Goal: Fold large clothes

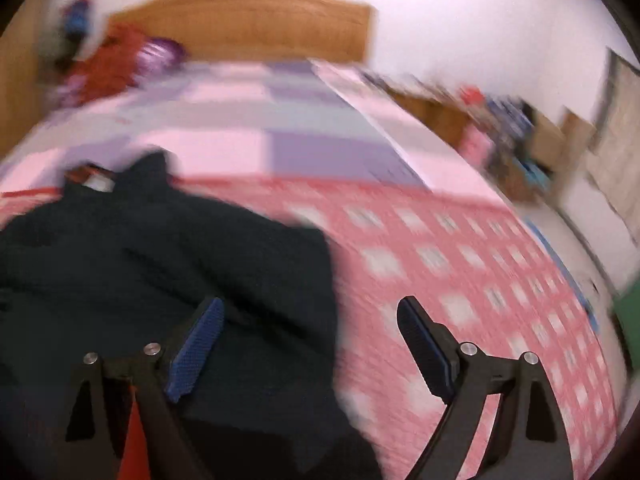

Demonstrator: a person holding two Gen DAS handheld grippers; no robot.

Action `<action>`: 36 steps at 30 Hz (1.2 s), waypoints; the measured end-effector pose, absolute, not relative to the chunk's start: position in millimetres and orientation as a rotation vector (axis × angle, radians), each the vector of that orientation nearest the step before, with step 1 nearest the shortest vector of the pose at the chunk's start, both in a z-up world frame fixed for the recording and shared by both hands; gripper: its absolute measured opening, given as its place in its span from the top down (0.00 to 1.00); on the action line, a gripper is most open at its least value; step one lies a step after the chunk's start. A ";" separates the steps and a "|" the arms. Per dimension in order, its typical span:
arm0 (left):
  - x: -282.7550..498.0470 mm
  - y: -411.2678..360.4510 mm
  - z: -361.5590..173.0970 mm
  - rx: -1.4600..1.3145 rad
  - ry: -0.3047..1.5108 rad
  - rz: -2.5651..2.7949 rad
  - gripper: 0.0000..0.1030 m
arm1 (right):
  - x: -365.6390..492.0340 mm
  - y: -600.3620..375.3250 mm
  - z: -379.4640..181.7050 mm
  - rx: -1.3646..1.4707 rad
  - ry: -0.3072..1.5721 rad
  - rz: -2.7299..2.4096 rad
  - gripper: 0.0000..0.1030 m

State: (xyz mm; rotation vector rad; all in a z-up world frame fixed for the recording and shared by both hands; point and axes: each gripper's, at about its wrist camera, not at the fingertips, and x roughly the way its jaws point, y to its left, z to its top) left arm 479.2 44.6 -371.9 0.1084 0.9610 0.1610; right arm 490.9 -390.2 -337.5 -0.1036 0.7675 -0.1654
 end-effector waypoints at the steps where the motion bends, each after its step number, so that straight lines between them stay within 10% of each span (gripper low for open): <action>1: 480.1 44.7 -372.4 0.100 0.964 0.164 0.00 | 498.5 -373.1 -332.1 -0.126 0.753 -0.120 0.12; 7: 482.8 46.1 -375.0 0.082 0.974 0.148 0.00 | 542.9 -309.4 -369.1 -0.321 0.893 -0.033 0.12; 16: 485.6 48.2 -380.3 0.063 0.971 0.122 0.00 | 516.8 -465.6 -387.2 0.004 0.966 -0.278 0.05; 36: 404.2 115.9 -345.0 -0.010 0.902 0.148 0.00 | 475.4 -209.6 -361.0 -0.214 0.829 0.023 0.06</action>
